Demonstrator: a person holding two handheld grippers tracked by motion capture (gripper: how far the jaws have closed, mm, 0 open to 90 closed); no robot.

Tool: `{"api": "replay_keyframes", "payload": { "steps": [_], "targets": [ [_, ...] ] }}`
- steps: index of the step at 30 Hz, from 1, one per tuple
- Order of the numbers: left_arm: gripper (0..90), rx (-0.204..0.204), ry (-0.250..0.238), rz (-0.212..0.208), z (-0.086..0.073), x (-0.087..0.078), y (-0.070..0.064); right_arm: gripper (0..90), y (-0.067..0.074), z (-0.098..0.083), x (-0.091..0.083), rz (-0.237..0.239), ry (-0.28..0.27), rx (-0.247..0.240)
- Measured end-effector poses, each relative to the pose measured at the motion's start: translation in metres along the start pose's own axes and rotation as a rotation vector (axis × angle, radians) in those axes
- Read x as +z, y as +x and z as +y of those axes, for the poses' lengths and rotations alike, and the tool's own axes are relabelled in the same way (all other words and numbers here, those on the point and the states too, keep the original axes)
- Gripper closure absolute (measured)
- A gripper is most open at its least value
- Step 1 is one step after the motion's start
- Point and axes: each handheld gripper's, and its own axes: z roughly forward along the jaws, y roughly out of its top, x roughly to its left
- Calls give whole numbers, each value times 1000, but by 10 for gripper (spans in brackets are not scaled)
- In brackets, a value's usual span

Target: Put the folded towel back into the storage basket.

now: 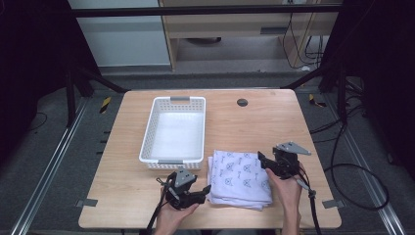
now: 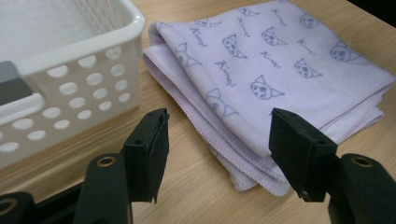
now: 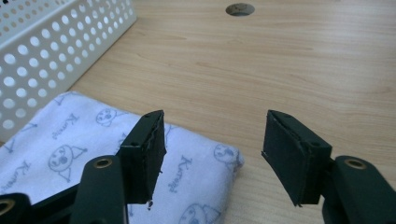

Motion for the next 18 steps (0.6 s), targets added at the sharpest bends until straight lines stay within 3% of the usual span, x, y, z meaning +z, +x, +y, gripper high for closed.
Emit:
{"api": "replay_keyframes", "payload": {
  "steps": [7,18],
  "targets": [
    [344,19,22,23,2,15,-6,411,-2,-8,8,5,38,3],
    [337,-16,81,16,-2,41,-9,459,-4,-21,23,19,114,27]
  ]
}}
